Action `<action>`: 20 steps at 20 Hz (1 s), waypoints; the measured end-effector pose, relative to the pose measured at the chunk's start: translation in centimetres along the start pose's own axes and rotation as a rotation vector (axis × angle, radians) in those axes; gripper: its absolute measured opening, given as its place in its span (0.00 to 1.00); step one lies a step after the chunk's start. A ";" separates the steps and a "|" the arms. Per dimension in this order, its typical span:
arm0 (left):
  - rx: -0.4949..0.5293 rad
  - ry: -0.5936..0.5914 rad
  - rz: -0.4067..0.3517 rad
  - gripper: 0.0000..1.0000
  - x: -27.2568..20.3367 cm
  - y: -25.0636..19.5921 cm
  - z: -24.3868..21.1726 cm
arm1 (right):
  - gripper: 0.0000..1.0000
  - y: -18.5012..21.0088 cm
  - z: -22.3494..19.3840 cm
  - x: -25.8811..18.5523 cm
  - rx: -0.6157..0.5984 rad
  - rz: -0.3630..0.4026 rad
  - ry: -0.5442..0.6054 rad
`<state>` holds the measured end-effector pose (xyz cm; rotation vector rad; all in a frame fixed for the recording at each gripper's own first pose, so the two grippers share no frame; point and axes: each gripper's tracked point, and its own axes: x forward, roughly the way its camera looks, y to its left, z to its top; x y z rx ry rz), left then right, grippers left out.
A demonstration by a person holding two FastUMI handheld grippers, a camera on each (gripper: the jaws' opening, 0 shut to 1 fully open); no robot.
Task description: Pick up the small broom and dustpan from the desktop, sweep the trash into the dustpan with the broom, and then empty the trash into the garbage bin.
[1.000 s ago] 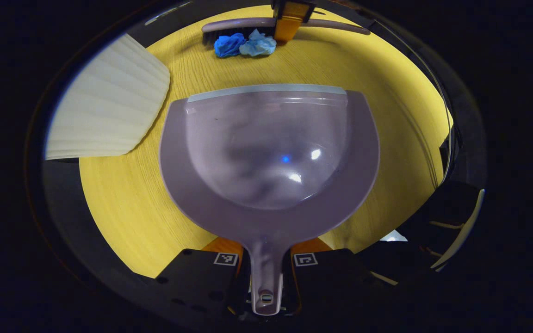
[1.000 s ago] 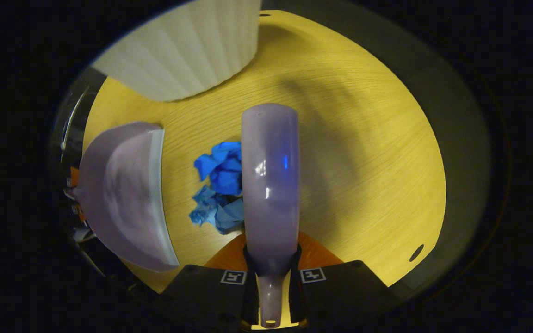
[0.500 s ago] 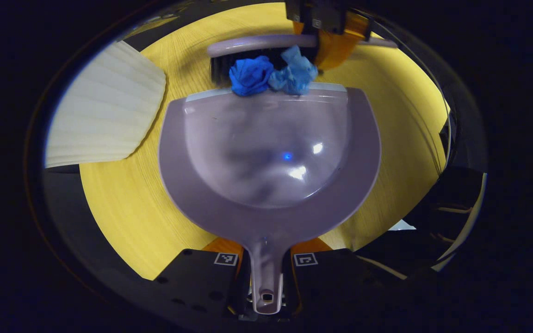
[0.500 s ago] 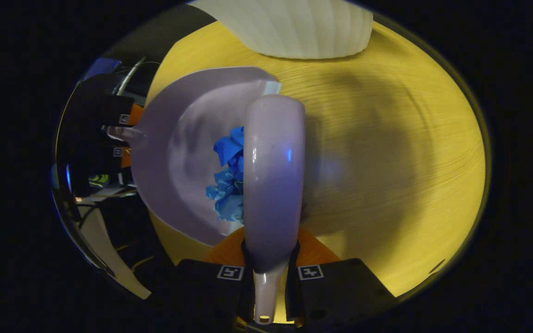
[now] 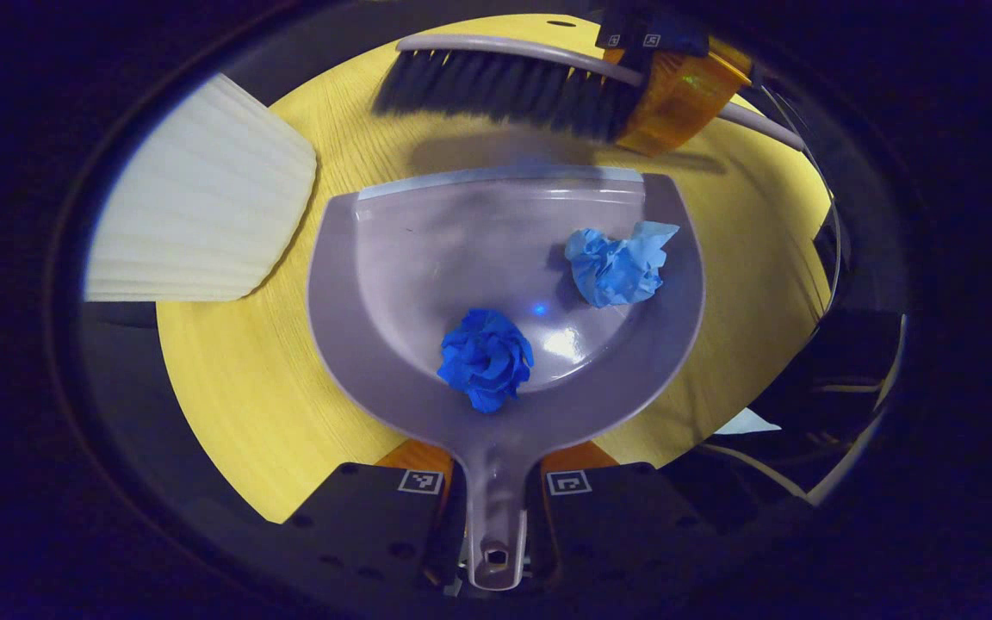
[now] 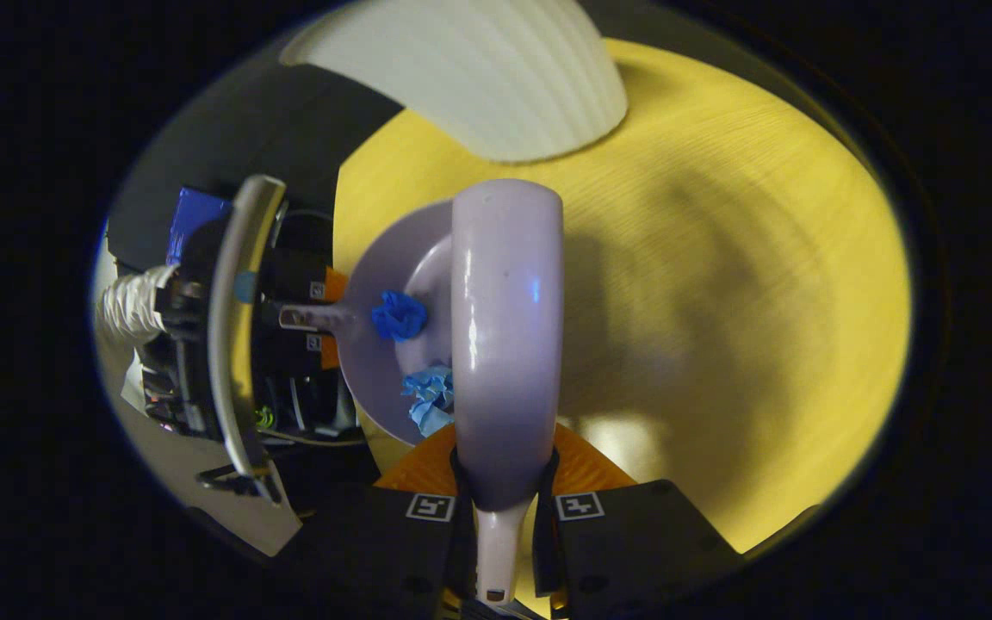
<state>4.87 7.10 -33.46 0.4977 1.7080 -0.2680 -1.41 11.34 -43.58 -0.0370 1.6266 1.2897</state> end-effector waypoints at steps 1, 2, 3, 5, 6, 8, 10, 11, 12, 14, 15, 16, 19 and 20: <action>-0.006 -0.025 0.004 0.29 0.1 -0.1 0.3 | 0.28 0.3 0.1 -1.4 0.017 -0.020 -0.062; -0.011 -0.048 0.011 0.29 0.0 -0.1 0.5 | 0.28 0.5 0.5 -2.7 0.037 -0.034 -0.139; -0.020 -0.084 0.023 0.28 -0.5 -0.2 0.8 | 0.28 0.7 1.2 -3.8 0.068 -0.033 -0.221; -0.045 -0.163 0.017 0.26 -0.5 -0.3 1.1 | 0.28 0.9 2.7 -7.9 0.128 -0.044 -0.402; -0.057 -0.196 0.020 0.28 0.2 0.0 0.9 | 0.28 0.9 2.5 -9.3 0.158 -0.050 -0.484; -0.070 -0.280 0.055 0.26 0.2 0.1 1.4 | 0.27 1.3 1.5 -13.1 0.206 -0.050 -0.645; -0.075 -0.371 0.081 0.26 -0.2 0.3 2.6 | 0.27 0.8 -0.6 -13.9 0.210 -0.099 -0.771; -0.074 -0.409 0.096 0.26 -0.5 0.7 3.4 | 0.27 0.7 -1.1 -14.4 0.206 -0.123 -0.818; -0.069 -0.447 0.120 0.26 -0.7 1.1 3.9 | 0.27 0.7 -1.5 -14.7 0.205 -0.137 -0.868; -0.065 -0.509 0.176 0.26 -1.4 2.8 4.9 | 0.27 1.1 -2.4 -15.2 0.212 -0.127 -0.952; -0.070 -0.534 0.201 0.25 -2.3 3.2 5.1 | 0.27 0.9 -2.7 -15.2 0.205 -0.121 -0.977; -0.074 -0.549 0.226 0.25 -3.7 4.4 5.2 | 0.27 0.4 -2.9 -15.1 0.194 -0.138 -1.000; -0.095 -0.540 0.372 0.25 -5.9 9.2 5.4 | 0.27 0.9 -3.0 -14.3 0.185 -0.156 -1.044; -0.083 -0.517 0.442 0.25 -7.2 12.4 5.4 | 0.27 0.7 -3.0 -14.2 0.190 -0.159 -1.045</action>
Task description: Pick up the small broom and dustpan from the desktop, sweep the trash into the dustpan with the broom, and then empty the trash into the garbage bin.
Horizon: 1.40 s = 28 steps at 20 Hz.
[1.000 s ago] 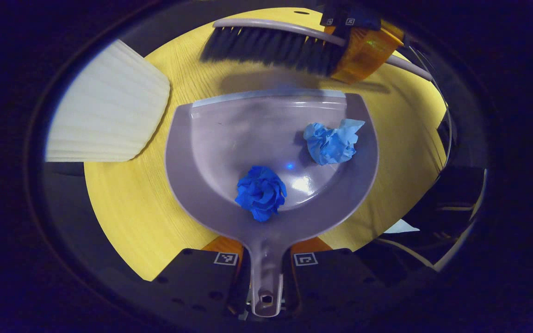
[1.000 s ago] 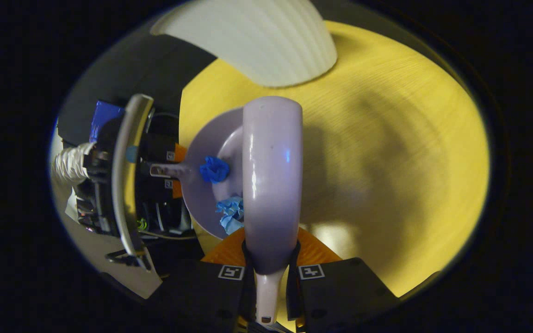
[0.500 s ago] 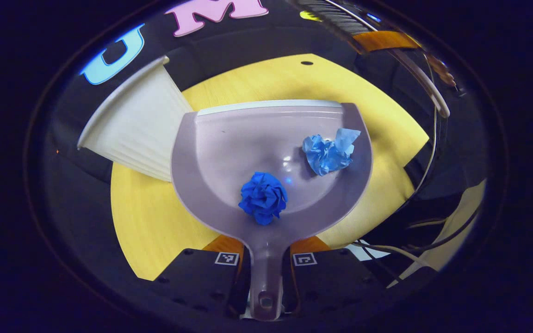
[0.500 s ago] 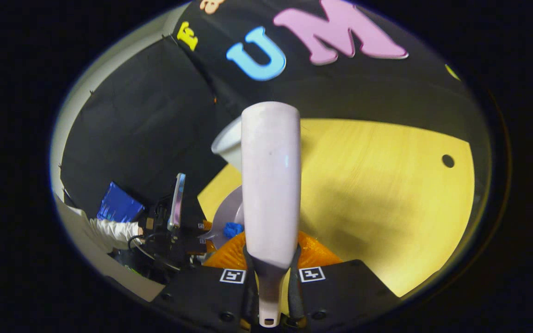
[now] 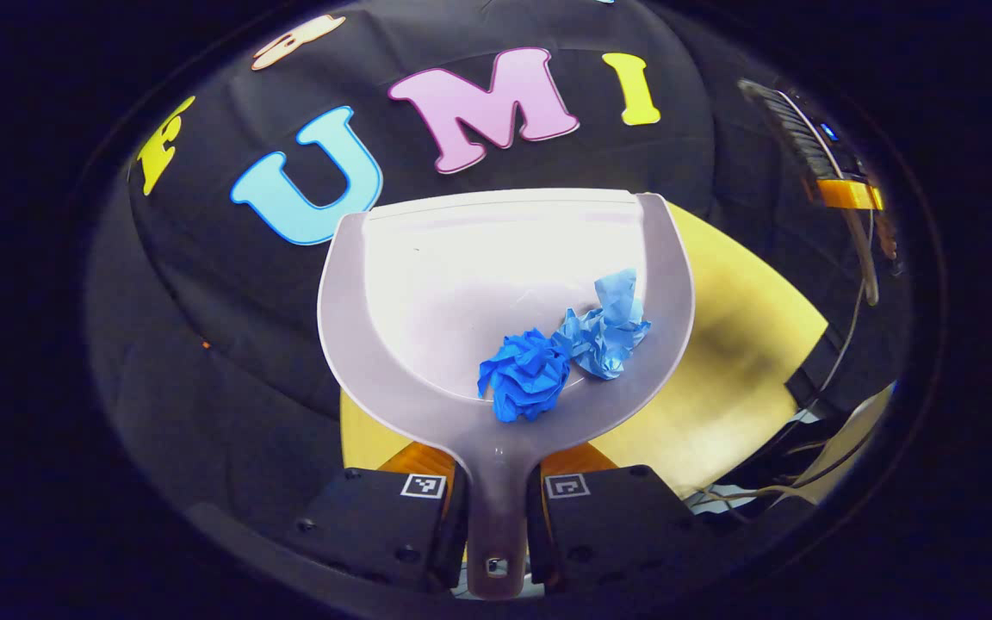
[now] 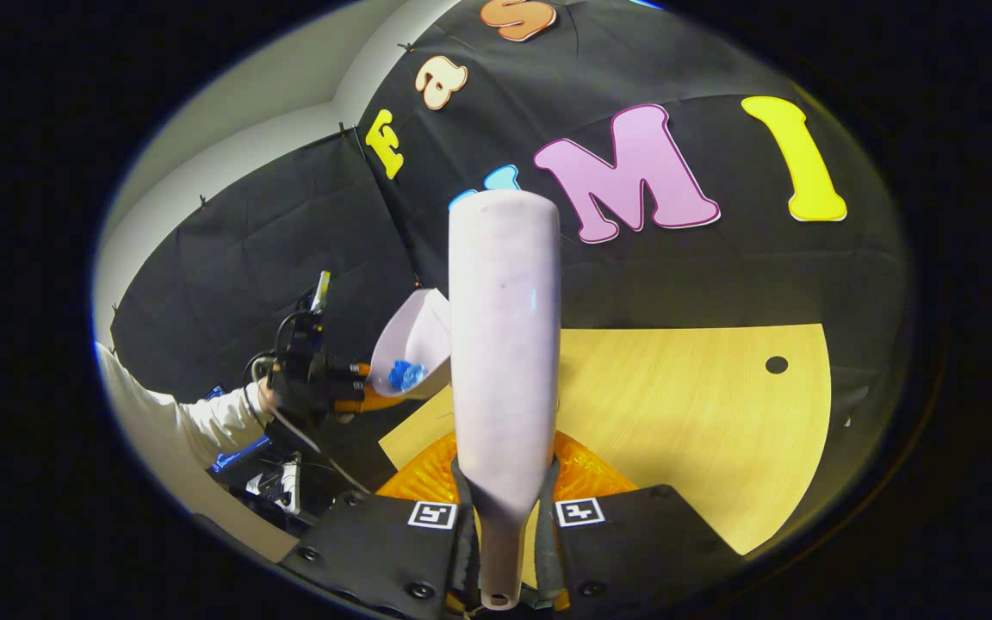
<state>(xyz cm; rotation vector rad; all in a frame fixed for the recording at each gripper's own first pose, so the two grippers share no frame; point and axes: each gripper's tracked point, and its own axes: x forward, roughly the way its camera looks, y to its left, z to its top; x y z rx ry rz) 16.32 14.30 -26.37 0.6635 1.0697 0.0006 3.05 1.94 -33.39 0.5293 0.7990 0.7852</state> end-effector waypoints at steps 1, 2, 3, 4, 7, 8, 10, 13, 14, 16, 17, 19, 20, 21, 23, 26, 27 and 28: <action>0.036 0.036 0.070 0.25 1.0 2.9 0.1 | 0.27 0.1 0.1 -0.1 0.010 -0.004 0.007; 0.086 0.066 0.141 0.25 2.2 4.9 0.3 | 0.27 0.1 0.1 -0.2 0.020 -0.009 0.006; 0.132 0.100 0.188 0.25 3.0 7.4 0.4 | 0.27 0.3 0.1 -0.1 0.033 -0.003 0.015; 0.189 0.136 0.243 0.25 2.8 9.4 -0.3 | 0.27 0.2 -0.1 0.0 0.037 -0.007 0.018; 0.355 0.210 0.379 0.25 3.7 13.0 0.1 | 0.27 0.0 -1.0 0.1 0.036 -0.025 0.045; 0.418 0.237 0.411 0.25 3.2 13.1 -0.7 | 0.27 0.1 -1.2 0.2 0.042 -0.023 0.052; 0.576 0.293 0.478 0.25 2.9 13.6 -1.0 | 0.27 -0.3 -1.4 0.3 0.048 -0.026 0.063; 0.906 0.354 0.618 0.25 2.4 14.5 -1.0 | 0.27 -0.6 -2.7 -0.4 0.074 -0.030 0.082; 0.999 0.372 0.655 0.25 2.6 14.7 -1.3 | 0.27 -0.9 -3.3 -0.7 0.077 -0.033 0.090; 1.175 0.382 0.708 0.25 2.6 14.9 -1.4 | 0.27 -1.3 -4.2 -1.2 0.088 -0.038 0.104; 1.250 0.381 0.742 0.25 2.6 15.1 -1.4 | 0.27 -1.6 -4.6 -1.4 0.093 -0.044 0.112; 1.328 0.392 0.786 0.26 2.5 15.2 -1.9 | 0.27 -2.2 -5.2 -1.6 0.086 -0.062 0.129; 1.331 0.384 0.788 0.25 2.3 15.5 -1.9 | 0.27 -2.4 -5.3 -1.7 0.080 -0.068 0.134; 1.312 0.367 0.793 0.24 2.2 15.6 -1.9 | 0.27 -2.5 -5.4 -1.6 0.078 -0.072 0.135; 1.218 0.294 0.795 0.26 1.7 15.1 -0.8 | 0.27 -2.8 -5.2 -1.6 0.076 -0.090 0.138; 1.004 0.087 0.801 0.25 0.2 12.9 0.6 | 0.27 -2.9 -3.8 -1.5 0.057 -0.134 0.120; 0.937 0.001 0.808 0.25 -0.9 11.7 1.4 | 0.27 -2.6 -3.1 -1.6 0.044 -0.141 0.105; 0.858 -0.074 0.819 0.25 -2.3 10.6 2.5 | 0.27 -2.4 -2.2 -1.5 0.029 -0.146 0.089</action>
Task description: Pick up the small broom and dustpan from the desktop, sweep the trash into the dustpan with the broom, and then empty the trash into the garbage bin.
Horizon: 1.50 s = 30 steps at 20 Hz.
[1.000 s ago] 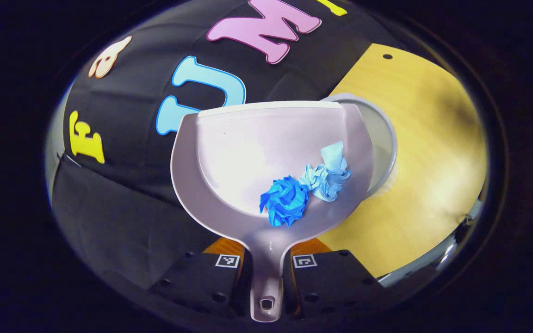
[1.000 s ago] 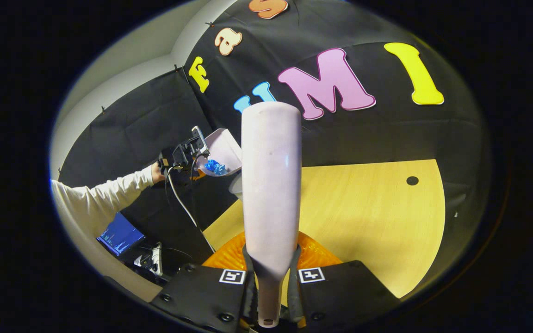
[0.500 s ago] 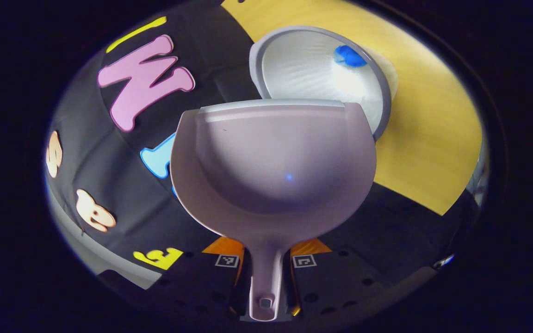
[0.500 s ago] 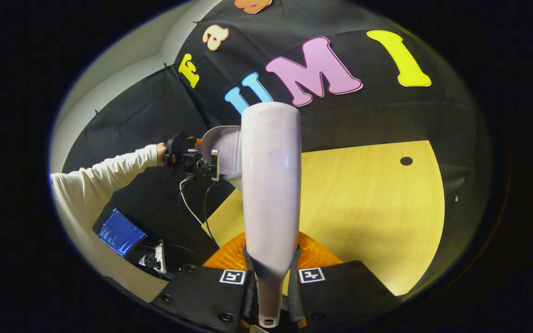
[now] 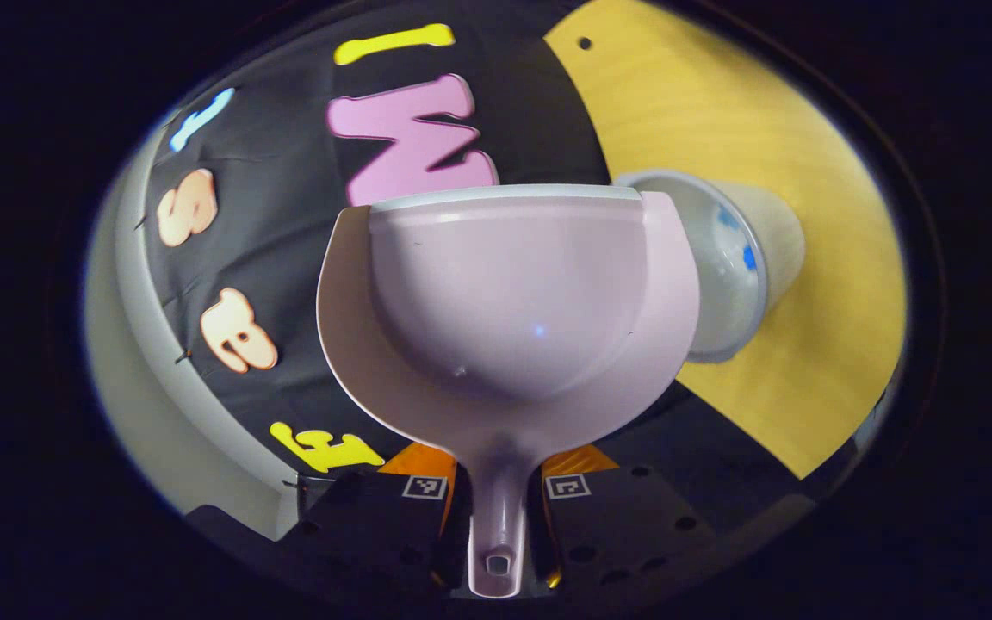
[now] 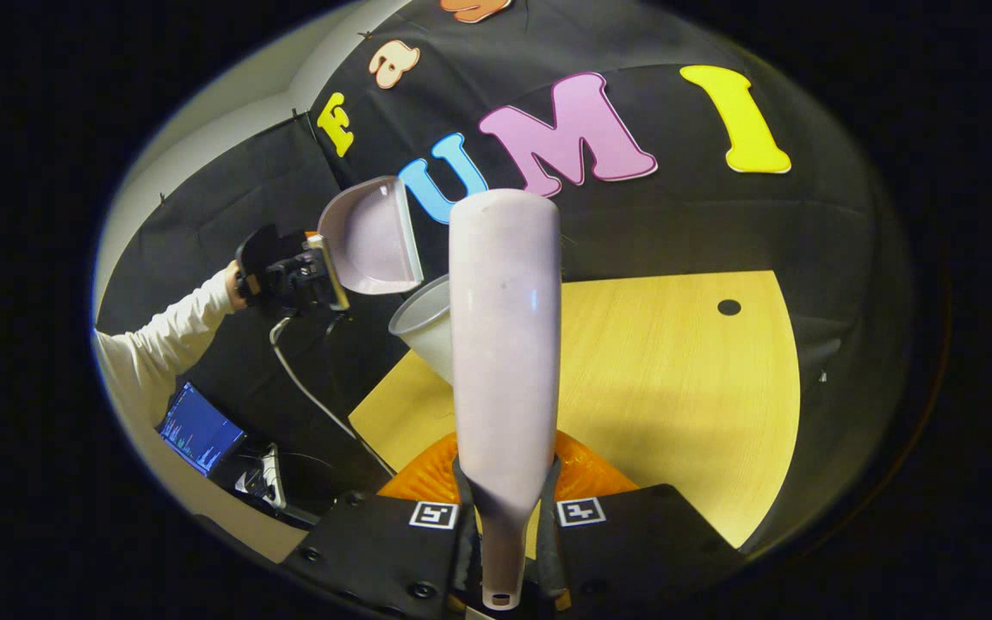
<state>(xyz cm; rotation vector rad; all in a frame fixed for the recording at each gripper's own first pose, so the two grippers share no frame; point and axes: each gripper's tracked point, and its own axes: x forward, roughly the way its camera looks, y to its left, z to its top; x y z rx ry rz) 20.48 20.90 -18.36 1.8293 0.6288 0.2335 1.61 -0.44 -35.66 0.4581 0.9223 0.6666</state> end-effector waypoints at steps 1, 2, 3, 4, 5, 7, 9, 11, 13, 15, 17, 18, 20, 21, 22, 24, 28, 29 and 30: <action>-0.105 -0.021 0.012 0.25 -0.7 0.5 0.7 | 0.27 0.4 0.9 0.0 -0.014 0.000 -0.016; -0.228 -0.047 -0.003 0.25 -1.5 0.9 1.7 | 0.27 0.9 1.9 0.0 -0.030 -0.007 -0.032; -0.360 -0.070 -0.036 0.25 -1.7 0.4 2.6 | 0.27 1.1 2.8 -0.1 -0.049 -0.015 -0.049; -0.484 -0.084 -0.075 0.25 -1.8 -0.1 3.7 | 0.27 1.5 3.9 0.0 -0.065 -0.021 -0.063; -0.591 -0.095 -0.126 0.25 -1.9 -0.9 4.9 | 0.27 1.7 4.7 0.0 -0.076 -0.032 -0.078; -0.785 -0.107 -0.227 0.25 -2.2 -3.3 7.1 | 0.27 1.7 6.4 0.3 -0.088 -0.069 -0.106; -0.934 -0.079 -0.361 0.25 -3.3 -6.0 8.8 | 0.27 0.9 7.0 0.8 -0.056 -0.128 -0.113; -1.100 -0.027 -0.561 0.27 -4.7 -10.4 11.2 | 0.27 -0.4 6.7 1.7 -0.042 -0.216 -0.101; -1.241 0.066 -0.798 0.25 -7.7 -16.7 13.4 | 0.27 -1.8 5.3 3.1 -0.007 -0.296 -0.045; -1.291 0.178 -0.990 0.26 -10.8 -23.1 15.5 | 0.27 -2.4 2.9 5.3 0.091 -0.349 0.033; -1.269 0.270 -1.117 0.25 -11.7 -28.7 17.9 | 0.27 -3.5 -1.3 7.9 0.164 -0.403 0.154; -1.253 0.311 -1.168 0.25 -12.3 -31.0 19.0 | 0.28 -3.7 -3.4 9.3 0.197 -0.394 0.221; -1.229 0.380 -1.281 0.25 -12.8 -35.3 20.2 | 0.28 -5.3 -8.0 12.3 0.266 -0.428 0.351; -1.219 0.415 -1.304 0.25 -12.5 -37.0 20.4 | 0.28 -6.4 -10.1 13.1 0.283 -0.447 0.420; -1.198 0.442 -1.304 0.27 -11.7 -38.4 20.8 | 0.28 -7.4 -11.8 14.1 0.281 -0.478 0.477; -1.124 0.490 -1.283 0.26 -10.8 -41.2 20.7 | 0.28 -8.8 -15.7 16.1 0.289 -0.529 0.592; -1.059 0.542 -1.356 0.25 -11.1 -45.2 22.6 | 0.28 -10.1 -19.5 18.2 0.291 -0.585 0.726; -1.058 0.547 -1.376 0.26 -11.0 -46.1 22.8 | 0.28 -10.4 -19.8 18.5 0.294 -0.599 0.745; -1.046 0.555 -1.395 0.26 -10.5 -46.8 22.9 | 0.28 -10.7 -19.9 18.6 0.297 -0.616 0.774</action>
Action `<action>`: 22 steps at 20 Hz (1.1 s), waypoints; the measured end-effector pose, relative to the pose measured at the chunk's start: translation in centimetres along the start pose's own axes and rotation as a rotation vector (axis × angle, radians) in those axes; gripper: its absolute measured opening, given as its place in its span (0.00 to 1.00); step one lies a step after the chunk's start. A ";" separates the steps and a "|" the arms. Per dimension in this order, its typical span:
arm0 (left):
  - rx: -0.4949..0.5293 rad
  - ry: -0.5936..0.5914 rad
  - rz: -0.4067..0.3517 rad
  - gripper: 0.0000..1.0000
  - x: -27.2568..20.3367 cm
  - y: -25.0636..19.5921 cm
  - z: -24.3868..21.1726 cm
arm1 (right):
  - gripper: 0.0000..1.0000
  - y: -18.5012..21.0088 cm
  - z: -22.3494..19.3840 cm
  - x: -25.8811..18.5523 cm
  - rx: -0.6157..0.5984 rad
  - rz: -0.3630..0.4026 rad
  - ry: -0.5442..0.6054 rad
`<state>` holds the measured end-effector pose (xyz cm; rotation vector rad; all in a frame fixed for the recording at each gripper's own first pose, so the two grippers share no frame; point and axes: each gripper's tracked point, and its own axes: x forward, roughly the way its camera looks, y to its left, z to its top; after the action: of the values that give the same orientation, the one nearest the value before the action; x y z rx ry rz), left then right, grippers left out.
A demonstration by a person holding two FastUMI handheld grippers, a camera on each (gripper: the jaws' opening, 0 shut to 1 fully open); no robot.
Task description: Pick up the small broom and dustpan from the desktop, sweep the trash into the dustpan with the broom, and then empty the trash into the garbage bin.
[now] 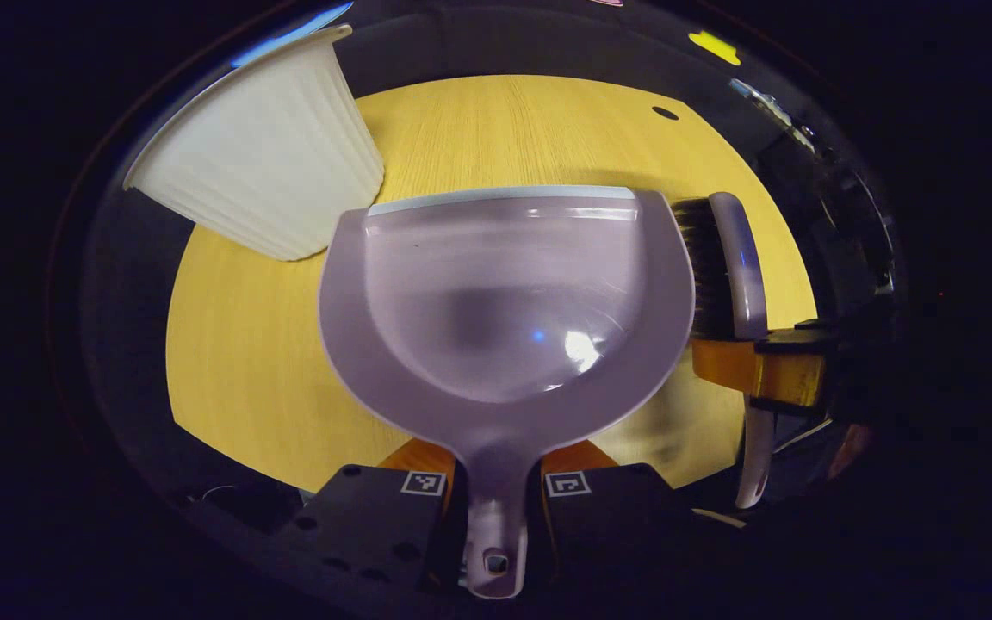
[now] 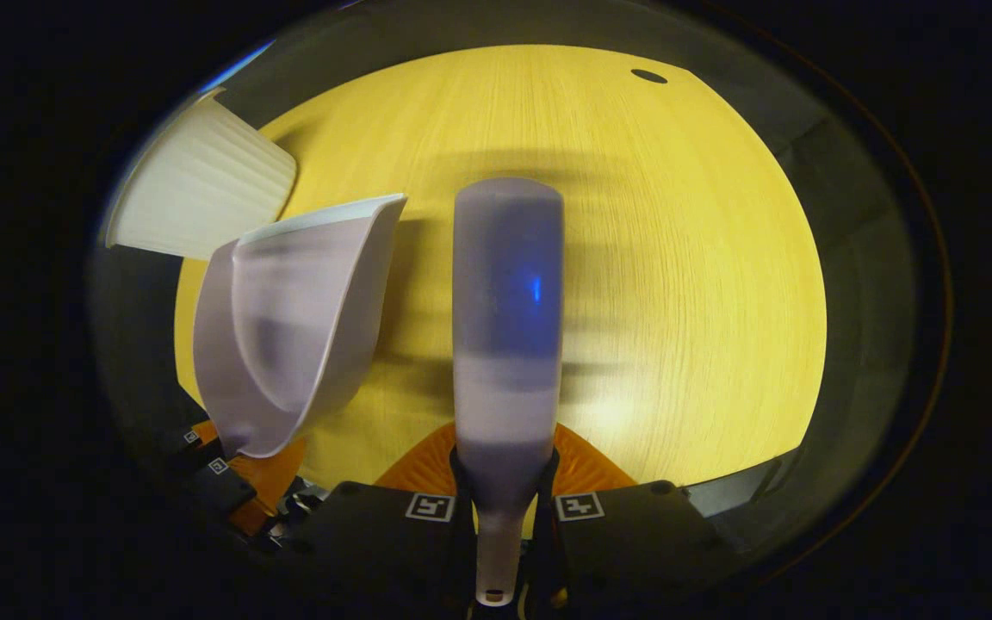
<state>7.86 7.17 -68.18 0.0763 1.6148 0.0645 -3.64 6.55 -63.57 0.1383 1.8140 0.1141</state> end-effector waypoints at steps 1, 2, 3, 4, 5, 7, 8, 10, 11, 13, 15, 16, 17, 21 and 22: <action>0.005 0.027 -0.003 0.25 0.7 0.1 0.1 | 0.28 0.1 -0.1 0.1 0.001 -0.016 0.013; 0.011 0.049 0.003 0.25 0.8 0.3 0.6 | 0.28 -0.1 0.1 0.5 -0.011 -0.044 0.017; 0.016 0.054 0.012 0.26 1.1 0.4 0.9 | 0.28 -0.3 -0.1 0.9 -0.022 -0.065 0.035; 0.028 0.060 0.025 0.26 1.3 0.2 0.7 | 0.28 -0.6 -0.7 1.4 -0.021 -0.078 0.049; 0.036 0.073 0.040 0.26 1.6 0.2 0.6 | 0.28 -0.5 -0.9 1.6 -0.019 -0.083 0.057; 0.026 0.089 0.038 0.26 2.4 -0.3 1.1 | 0.28 -0.4 -1.0 1.5 -0.018 -0.085 0.071; 0.015 0.100 0.029 0.26 2.3 -0.4 0.9 | 0.28 -0.2 -0.7 1.4 -0.017 -0.088 0.069; 0.043 0.102 0.046 0.26 2.5 0.1 0.9 | 0.28 0.5 -0.7 1.5 -0.017 -0.090 0.080; 0.062 0.109 0.056 0.26 2.7 0.4 1.1 | 0.28 0.8 -0.6 1.3 -0.016 -0.097 0.084; 0.065 0.122 0.049 0.27 3.3 0.2 1.0 | 0.29 0.7 -0.7 1.3 -0.016 -0.105 0.087; 0.065 0.127 0.043 0.27 3.4 0.2 1.1 | 0.31 0.6 -0.9 1.4 -0.011 -0.112 0.105; 0.069 0.138 0.043 0.27 3.3 0.2 1.0 | 0.31 0.7 -1.0 1.4 -0.010 -0.116 0.113; 0.074 0.164 0.042 0.27 3.4 0.2 1.0 | 0.34 0.8 -1.0 1.3 -0.002 -0.117 0.124; 0.072 0.207 0.039 0.30 3.4 0.2 1.0 | 0.34 0.9 -1.1 1.2 0.007 -0.119 0.135; 0.080 0.213 0.045 0.30 3.4 0.4 1.0 | 0.42 0.8 -1.2 1.1 0.009 -0.123 0.136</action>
<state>8.66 7.81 -71.55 0.1724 1.8289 0.0439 -5.05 7.47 -64.23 0.0257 1.9540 0.0285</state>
